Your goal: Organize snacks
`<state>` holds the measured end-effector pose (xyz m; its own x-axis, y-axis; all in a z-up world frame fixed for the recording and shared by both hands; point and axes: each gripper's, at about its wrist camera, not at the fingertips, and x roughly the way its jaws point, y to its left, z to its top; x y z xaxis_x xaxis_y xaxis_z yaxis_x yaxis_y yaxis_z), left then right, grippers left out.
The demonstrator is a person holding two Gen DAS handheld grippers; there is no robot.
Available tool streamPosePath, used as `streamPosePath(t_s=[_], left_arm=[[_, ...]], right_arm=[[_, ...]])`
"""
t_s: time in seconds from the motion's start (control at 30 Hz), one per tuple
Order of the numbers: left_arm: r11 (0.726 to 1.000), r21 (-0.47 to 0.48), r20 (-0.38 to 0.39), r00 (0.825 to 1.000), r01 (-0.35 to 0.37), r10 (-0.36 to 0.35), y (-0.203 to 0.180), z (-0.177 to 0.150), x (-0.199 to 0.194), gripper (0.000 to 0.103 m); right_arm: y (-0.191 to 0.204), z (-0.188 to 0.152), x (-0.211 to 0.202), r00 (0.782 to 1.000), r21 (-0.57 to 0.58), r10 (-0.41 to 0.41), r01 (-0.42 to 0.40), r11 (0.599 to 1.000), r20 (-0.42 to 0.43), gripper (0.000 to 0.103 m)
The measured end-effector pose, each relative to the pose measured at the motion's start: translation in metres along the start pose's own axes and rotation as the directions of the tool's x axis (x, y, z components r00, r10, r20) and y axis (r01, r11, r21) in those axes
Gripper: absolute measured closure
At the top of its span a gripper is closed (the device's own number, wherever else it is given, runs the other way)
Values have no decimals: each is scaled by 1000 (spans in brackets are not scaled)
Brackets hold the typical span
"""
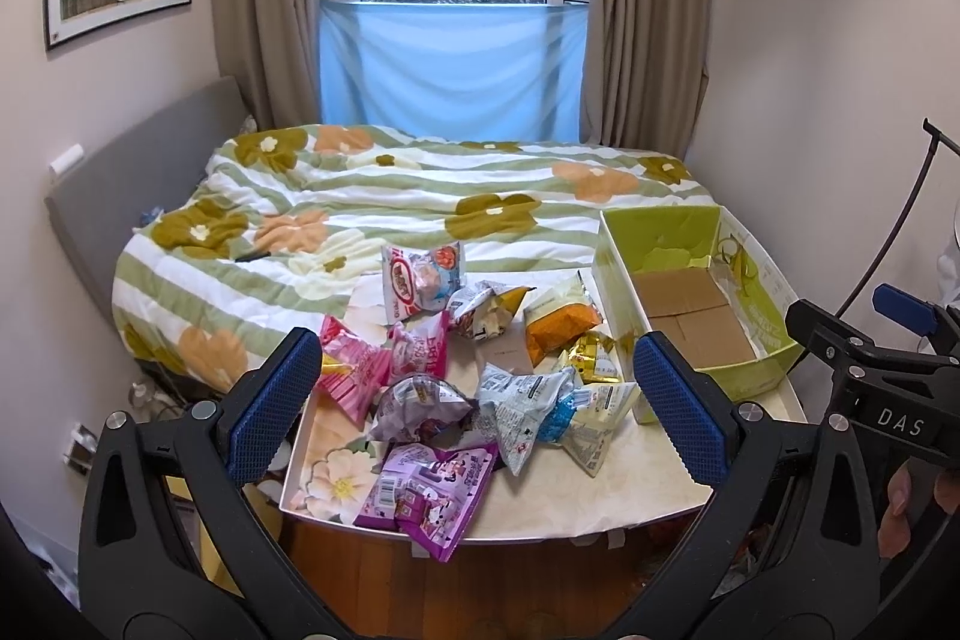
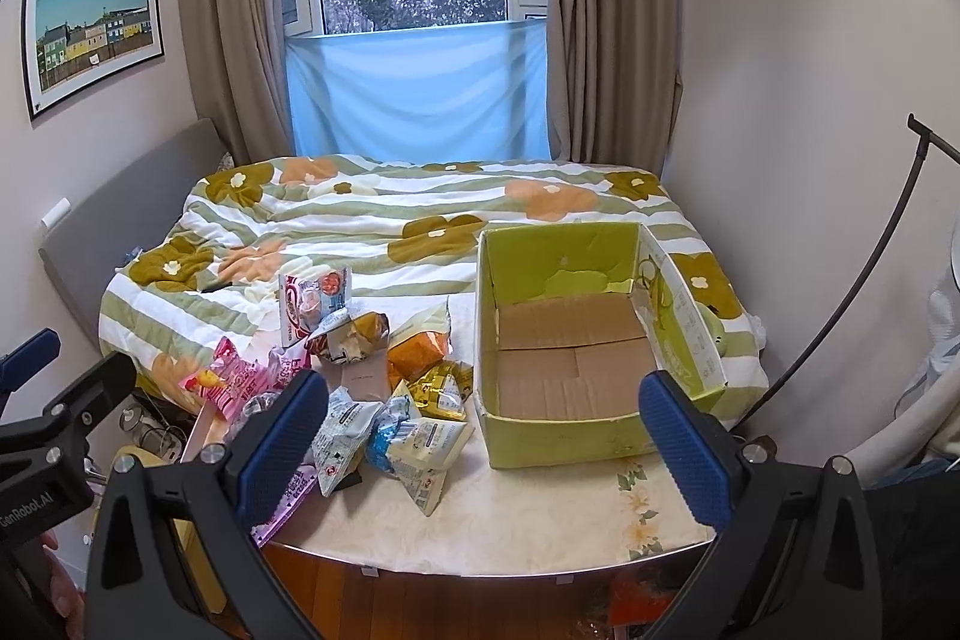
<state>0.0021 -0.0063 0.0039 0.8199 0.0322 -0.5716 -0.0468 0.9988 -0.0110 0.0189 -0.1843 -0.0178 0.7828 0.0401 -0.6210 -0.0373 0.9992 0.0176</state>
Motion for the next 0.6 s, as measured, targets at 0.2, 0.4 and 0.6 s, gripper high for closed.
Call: streamPosePath(t_s=[0.2,0.4,0.6], left_arm=[[1000,-8,-9,1000,-1,1,0,3,0,0],[1000,-9,-9,1000,0,0,0,2,0,0],[1000,-14,-12,1000,-2,2,0,1,0,0]], right_arm=[[0,-1,-1,1000,-1,-1,1,1000,0,0],[-1,-1,0,1000,3,2,-2,1000,-2,0],[-1,-2,0,1000,0,4,-4,1000,-9,0]])
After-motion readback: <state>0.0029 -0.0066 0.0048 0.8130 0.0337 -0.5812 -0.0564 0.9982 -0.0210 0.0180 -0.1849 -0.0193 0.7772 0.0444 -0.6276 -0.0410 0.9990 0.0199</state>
